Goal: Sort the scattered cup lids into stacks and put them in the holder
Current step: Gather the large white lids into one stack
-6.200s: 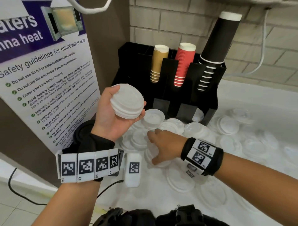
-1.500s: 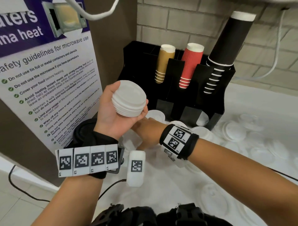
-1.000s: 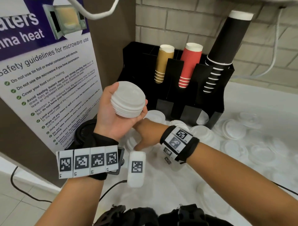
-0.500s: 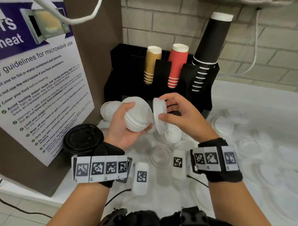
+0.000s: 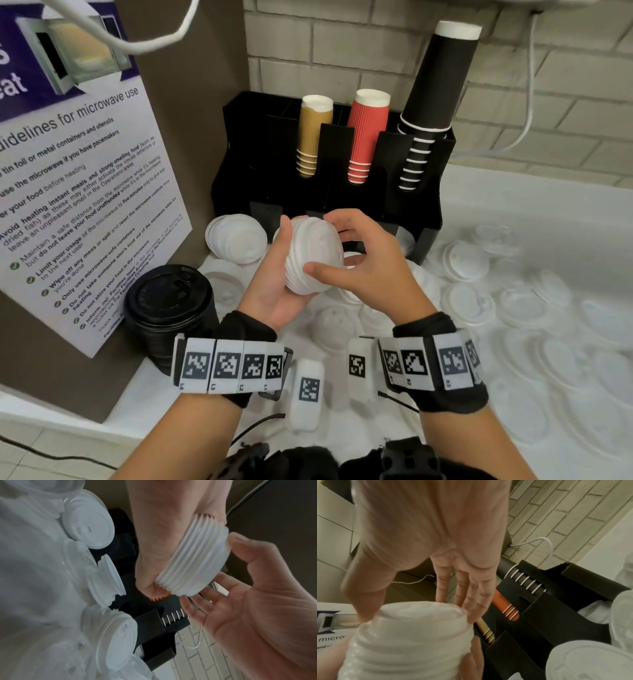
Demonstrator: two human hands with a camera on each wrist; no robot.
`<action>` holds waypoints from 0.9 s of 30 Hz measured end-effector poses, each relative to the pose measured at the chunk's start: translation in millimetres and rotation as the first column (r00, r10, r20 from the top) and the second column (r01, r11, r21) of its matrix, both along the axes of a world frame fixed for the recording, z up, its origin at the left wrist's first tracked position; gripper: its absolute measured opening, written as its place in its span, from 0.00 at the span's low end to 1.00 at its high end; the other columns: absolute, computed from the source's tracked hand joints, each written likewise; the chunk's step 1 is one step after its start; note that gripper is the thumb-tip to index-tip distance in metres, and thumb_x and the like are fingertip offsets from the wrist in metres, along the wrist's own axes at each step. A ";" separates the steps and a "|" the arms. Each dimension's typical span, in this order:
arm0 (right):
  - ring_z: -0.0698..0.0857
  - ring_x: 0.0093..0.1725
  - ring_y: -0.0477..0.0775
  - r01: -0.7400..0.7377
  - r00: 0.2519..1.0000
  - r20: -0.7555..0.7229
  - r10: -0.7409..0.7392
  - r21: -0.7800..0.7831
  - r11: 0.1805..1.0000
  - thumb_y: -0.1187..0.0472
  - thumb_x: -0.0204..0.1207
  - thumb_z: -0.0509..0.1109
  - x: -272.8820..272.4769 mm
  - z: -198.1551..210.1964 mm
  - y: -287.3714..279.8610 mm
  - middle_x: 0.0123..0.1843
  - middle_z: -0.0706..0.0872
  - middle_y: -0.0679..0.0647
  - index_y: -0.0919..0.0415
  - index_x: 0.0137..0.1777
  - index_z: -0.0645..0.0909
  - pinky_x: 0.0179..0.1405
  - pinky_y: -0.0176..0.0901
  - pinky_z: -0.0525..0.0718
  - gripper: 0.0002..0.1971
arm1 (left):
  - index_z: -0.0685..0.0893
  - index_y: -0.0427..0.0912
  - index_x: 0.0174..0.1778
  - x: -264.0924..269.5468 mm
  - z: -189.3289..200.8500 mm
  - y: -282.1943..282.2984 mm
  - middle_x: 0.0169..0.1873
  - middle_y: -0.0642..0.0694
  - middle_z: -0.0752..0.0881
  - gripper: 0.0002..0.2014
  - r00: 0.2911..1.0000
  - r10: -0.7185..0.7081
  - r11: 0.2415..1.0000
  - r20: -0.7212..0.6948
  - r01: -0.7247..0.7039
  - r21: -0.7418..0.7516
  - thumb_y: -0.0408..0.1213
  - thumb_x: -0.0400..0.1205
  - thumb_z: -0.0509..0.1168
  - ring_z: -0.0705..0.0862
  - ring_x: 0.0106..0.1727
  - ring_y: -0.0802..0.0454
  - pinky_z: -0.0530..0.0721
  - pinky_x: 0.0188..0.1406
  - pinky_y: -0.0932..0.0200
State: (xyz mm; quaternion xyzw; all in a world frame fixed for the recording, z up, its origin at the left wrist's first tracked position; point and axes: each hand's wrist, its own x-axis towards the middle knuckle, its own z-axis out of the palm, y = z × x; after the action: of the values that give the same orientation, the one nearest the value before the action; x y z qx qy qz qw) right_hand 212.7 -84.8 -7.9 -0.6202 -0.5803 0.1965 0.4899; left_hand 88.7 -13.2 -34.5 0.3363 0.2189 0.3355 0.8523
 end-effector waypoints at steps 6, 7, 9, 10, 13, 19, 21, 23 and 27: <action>0.82 0.61 0.42 -0.064 0.998 0.003 0.064 -0.006 0.998 0.56 0.65 0.83 5.1 2.8 -0.7 0.61 0.83 0.41 0.44 0.64 0.79 0.52 0.41 0.87 0.28 | 0.73 0.45 0.79 1.5 -0.6 -0.4 0.73 0.34 0.79 0.41 0.999 -0.035 0.999 -0.007 0.035 -0.008 0.66 0.74 0.56 0.78 0.73 0.35 0.81 0.65 0.40; 0.82 0.61 0.43 -0.067 0.998 0.005 0.067 -0.003 0.998 0.57 0.65 0.83 4.9 2.5 -0.6 0.61 0.83 0.41 0.43 0.64 0.79 0.52 0.41 0.87 0.28 | 0.74 0.45 0.78 1.9 -0.6 -0.1 0.72 0.34 0.80 0.40 0.999 -0.036 0.999 -0.005 0.036 -0.011 0.66 0.73 0.57 0.80 0.72 0.36 0.82 0.64 0.41; 0.82 0.61 0.43 -0.058 0.998 0.006 0.058 0.002 0.998 0.57 0.64 0.83 4.3 1.2 0.5 0.62 0.83 0.43 0.44 0.65 0.79 0.52 0.41 0.87 0.29 | 0.76 0.45 0.76 2.7 -1.0 0.4 0.69 0.35 0.83 0.39 0.999 -0.037 0.999 0.000 0.037 -0.012 0.67 0.73 0.57 0.83 0.69 0.37 0.85 0.60 0.42; 0.82 0.61 0.43 -0.052 0.999 0.007 0.052 0.004 0.999 0.56 0.64 0.83 4.0 0.6 1.4 0.62 0.82 0.44 0.45 0.65 0.79 0.52 0.40 0.87 0.29 | 0.78 0.45 0.74 2.8 -1.3 0.5 0.67 0.36 0.85 0.38 0.999 -0.041 0.999 0.004 0.041 -0.012 0.67 0.73 0.57 0.85 0.67 0.38 0.87 0.58 0.42; 0.81 0.61 0.43 -0.048 0.999 0.024 0.048 0.009 0.999 0.56 0.63 0.84 3.2 -1.9 4.7 0.62 0.82 0.45 0.47 0.66 0.80 0.52 0.36 0.85 0.29 | 0.81 0.45 0.69 1.5 -1.0 1.1 0.62 0.39 0.88 0.35 0.998 -0.060 0.998 0.008 0.060 -0.014 0.66 0.74 0.62 0.88 0.62 0.41 0.89 0.52 0.44; 0.82 0.61 0.43 -0.128 0.990 0.044 0.131 -0.056 0.990 0.53 0.69 0.79 -0.2 5.7 18.4 0.63 0.82 0.46 0.50 0.70 0.78 0.53 0.34 0.85 0.28 | 0.85 0.44 0.61 -8.1 1.8 8.9 0.57 0.39 0.89 0.23 1.000 -0.029 0.999 0.006 0.029 -0.045 0.49 0.71 0.70 0.88 0.59 0.41 0.88 0.47 0.47; 0.84 0.60 0.43 -0.158 0.986 -0.057 0.155 -0.057 0.986 0.57 0.77 0.73 10.4 16.4 27.1 0.61 0.85 0.49 0.53 0.70 0.78 0.57 0.38 0.85 0.21 | 0.84 0.43 0.60 -14.7 8.4 13.4 0.56 0.38 0.87 0.25 0.997 0.012 0.996 0.081 -0.005 -0.088 0.49 0.69 0.72 0.86 0.56 0.40 0.87 0.42 0.48; 0.85 0.58 0.48 -0.085 0.994 -0.074 0.083 -0.030 0.996 0.59 0.82 0.66 29.6 28.3 35.8 0.59 0.86 0.53 0.54 0.68 0.78 0.58 0.41 0.84 0.15 | 0.80 0.44 0.62 -24.1 17.2 20.3 0.55 0.39 0.84 0.27 0.989 0.069 0.992 0.131 -0.055 -0.109 0.49 0.68 0.72 0.81 0.57 0.39 0.85 0.40 0.48; 0.84 0.59 0.51 0.001 0.996 0.091 0.020 -0.223 0.975 0.59 0.84 0.62 65.1 37.1 51.1 0.59 0.86 0.51 0.52 0.66 0.80 0.59 0.44 0.85 0.13 | 0.84 0.45 0.56 -45.4 38.2 33.0 0.52 0.40 0.84 0.22 0.975 0.139 0.989 0.174 -0.129 -0.066 0.52 0.70 0.69 0.79 0.56 0.39 0.84 0.44 0.50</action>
State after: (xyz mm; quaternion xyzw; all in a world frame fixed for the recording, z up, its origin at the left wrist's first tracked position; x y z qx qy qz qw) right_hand 277.8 -33.7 29.2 -0.6769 -0.5798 0.2336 0.3887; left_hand 43.4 19.8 3.6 0.2662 0.1729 0.4150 0.8526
